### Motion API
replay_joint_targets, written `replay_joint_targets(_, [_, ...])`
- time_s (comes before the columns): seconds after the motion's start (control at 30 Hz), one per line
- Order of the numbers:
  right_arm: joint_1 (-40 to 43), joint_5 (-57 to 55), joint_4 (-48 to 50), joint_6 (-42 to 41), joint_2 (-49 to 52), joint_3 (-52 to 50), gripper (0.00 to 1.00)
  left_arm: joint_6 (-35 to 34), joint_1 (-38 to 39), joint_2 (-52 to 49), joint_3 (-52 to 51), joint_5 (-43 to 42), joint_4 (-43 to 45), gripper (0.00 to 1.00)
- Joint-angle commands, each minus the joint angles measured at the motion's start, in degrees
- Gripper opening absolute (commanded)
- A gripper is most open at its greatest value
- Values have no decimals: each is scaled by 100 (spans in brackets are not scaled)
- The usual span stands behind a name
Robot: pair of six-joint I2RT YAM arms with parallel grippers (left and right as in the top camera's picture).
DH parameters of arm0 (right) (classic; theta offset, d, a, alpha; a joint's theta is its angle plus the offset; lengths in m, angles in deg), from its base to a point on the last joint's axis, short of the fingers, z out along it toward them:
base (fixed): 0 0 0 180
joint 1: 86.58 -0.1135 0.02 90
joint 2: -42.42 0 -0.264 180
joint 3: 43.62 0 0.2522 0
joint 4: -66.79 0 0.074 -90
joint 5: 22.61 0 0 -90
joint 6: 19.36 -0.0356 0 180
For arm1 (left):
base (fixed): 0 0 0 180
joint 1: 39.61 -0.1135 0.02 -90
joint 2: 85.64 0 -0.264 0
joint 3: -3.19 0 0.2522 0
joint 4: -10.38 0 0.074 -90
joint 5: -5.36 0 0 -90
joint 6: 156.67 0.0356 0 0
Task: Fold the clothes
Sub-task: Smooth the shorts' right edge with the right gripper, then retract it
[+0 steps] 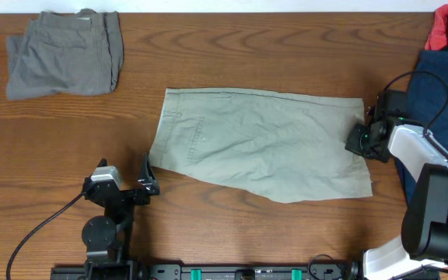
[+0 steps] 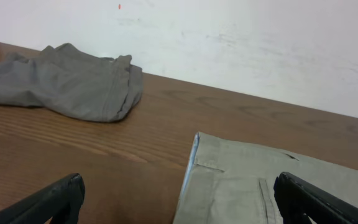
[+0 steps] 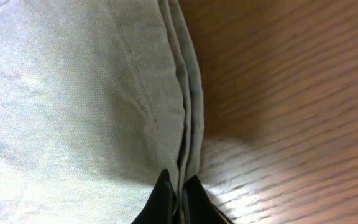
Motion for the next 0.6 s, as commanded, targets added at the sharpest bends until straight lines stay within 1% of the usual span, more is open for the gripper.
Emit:
replay_joint_targets(0.0, [66, -269, 26, 35, 44, 260, 1, 76, 17, 31, -114, -17, -164, 98])
replay_joint_targets(0.2, [66, -291, 4, 229, 44, 538, 2, 76, 17, 31, -114, -17, -164, 98])
replay_joint_targets(0.23, [66, -289, -50, 232, 44, 603, 2, 76, 17, 31, -114, -17, -164, 98])
replay_joint_targets(0.27, [66, -289, -129, 229, 44, 669, 6, 76, 17, 31, -114, -17, -164, 98])
replay_joint_targets(0.3, [63, -286, -208, 229, 44, 737, 24, 76, 17, 31, -114, -17, -164, 98])
replay_joint_targets(0.33, [63, -286, -289, 229, 44, 817, 36, 76, 17, 31, -114, -17, -164, 98])
replay_joint_targets(0.37, [63, -286, -376, 240, 42, 909, 43, 76, 17, 31, -114, -17, -164, 98])
replay_joint_targets(0.4, [63, -289, -452, 275, 42, 988, 54, 76, 17, 31, -114, -17, -164, 98])
replay_joint_targets(0.47, [66, -293, -778, 313, 39, 1294, 66, 76, 17, 31, -114, -17, -164, 98])
replay_joint_targets(0.5, [66, -293, -988, 310, 37, 1473, 73, 76, 17, 31, -114, -17, -164, 98])
replay_joint_targets(0.53, [66, -289, -1231, 308, 37, 1679, 95, 76, 17, 31, -114, -17, -164, 98])
replay_joint_targets(0.57, [66, -280, -1497, 297, 37, 1906, 99, 76, 17, 31, -114, -17, -164, 98])
